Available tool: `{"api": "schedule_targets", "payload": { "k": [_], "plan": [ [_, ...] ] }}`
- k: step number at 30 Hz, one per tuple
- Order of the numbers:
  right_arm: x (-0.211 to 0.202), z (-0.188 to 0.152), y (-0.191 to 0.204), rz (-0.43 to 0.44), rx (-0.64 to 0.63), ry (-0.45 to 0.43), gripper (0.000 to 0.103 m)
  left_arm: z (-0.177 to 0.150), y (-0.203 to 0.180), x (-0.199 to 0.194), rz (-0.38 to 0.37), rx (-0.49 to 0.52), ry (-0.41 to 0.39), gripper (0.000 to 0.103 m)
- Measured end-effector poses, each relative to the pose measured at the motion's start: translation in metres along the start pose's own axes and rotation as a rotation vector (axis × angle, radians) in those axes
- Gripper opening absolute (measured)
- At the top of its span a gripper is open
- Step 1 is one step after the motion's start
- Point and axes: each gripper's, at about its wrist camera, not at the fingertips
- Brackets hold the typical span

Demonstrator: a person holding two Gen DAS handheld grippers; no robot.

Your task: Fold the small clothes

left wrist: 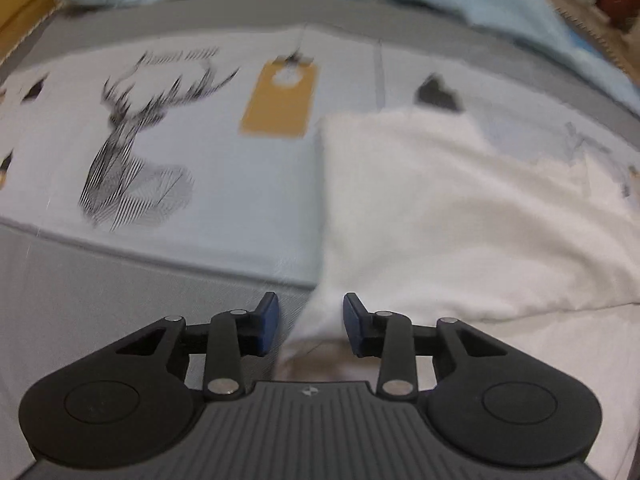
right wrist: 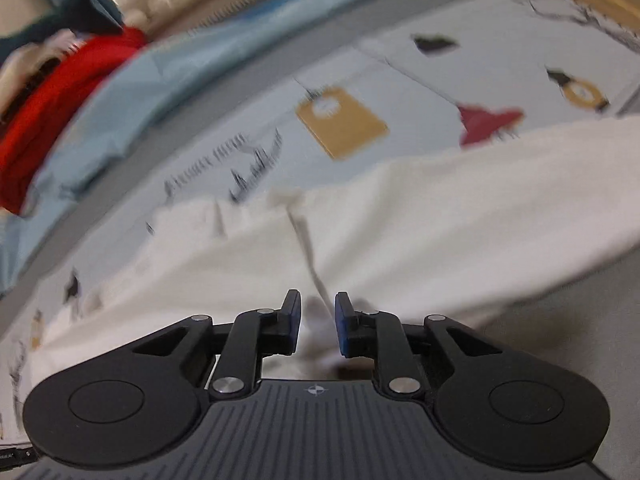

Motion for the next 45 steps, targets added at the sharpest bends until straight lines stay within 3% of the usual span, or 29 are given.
{"api": "schedule_targets", "payload": {
  "k": [2, 5, 8, 12, 17, 20, 23, 28, 30, 32, 40, 41, 42, 43, 45],
  "plan": [
    [0.012, -0.005, -0.006, -0.034, 0.003, 0.073, 0.021, -0.002, -0.003, 0.006, 0.001, 0.013, 0.029, 0.039],
    [-0.001, 0.001, -0.009, -0.040, 0.032, 0.038, 0.021, -0.013, -0.006, 0.023, 0.062, 0.062, 0.110, 0.041],
    [-0.029, 0.011, -0.016, -0.031, 0.035, -0.062, 0.021, -0.009, -0.012, 0.003, 0.059, 0.066, 0.044, 0.040],
    [-0.061, 0.021, -0.050, -0.051, 0.090, -0.146, 0.027, -0.003, -0.033, -0.040, -0.011, 0.087, -0.059, 0.040],
    [-0.097, 0.012, -0.113, -0.151, 0.163, -0.216, 0.027, -0.007, -0.072, -0.074, -0.088, 0.141, -0.110, 0.042],
    [-0.116, 0.008, -0.155, -0.242, 0.202, -0.290, 0.027, -0.016, -0.094, -0.076, -0.108, 0.181, -0.106, 0.042],
    [-0.134, 0.001, -0.204, -0.277, 0.304, -0.341, 0.027, -0.022, -0.106, -0.069, -0.097, 0.208, -0.091, 0.042],
    [-0.135, -0.014, -0.279, -0.323, 0.536, -0.367, 0.027, -0.020, -0.109, -0.060, -0.093, 0.208, -0.090, 0.042],
    [-0.121, -0.022, -0.301, -0.340, 0.599, -0.325, 0.027, -0.021, -0.111, -0.057, -0.085, 0.216, -0.086, 0.042],
    [-0.107, -0.031, -0.312, -0.357, 0.649, -0.289, 0.027, -0.021, -0.112, -0.055, -0.080, 0.221, -0.081, 0.042],
    [-0.085, -0.025, -0.326, -0.312, 0.698, -0.368, 0.027, -0.020, -0.115, -0.051, -0.072, 0.229, -0.082, 0.042],
    [-0.084, -0.023, -0.324, -0.328, 0.678, -0.373, 0.025, -0.020, -0.114, -0.051, -0.070, 0.231, -0.082, 0.042],
    [-0.083, -0.020, -0.322, -0.357, 0.660, -0.373, 0.010, -0.020, -0.113, -0.051, -0.068, 0.231, -0.083, 0.042],
    [-0.084, -0.016, -0.318, -0.384, 0.646, -0.376, 0.003, -0.019, -0.111, -0.051, -0.066, 0.232, -0.085, 0.042],
    [-0.093, -0.007, -0.302, -0.424, 0.597, -0.415, 0.003, -0.017, -0.106, -0.052, -0.061, 0.226, -0.091, 0.042]
  ]
}}
Point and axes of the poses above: each gripper's, at about its wrist camera, not at the fingertips, and x roughly the way its jaws point, y to its left, z to its top, and after that the axes turned 8 degrees about -x, right-handed
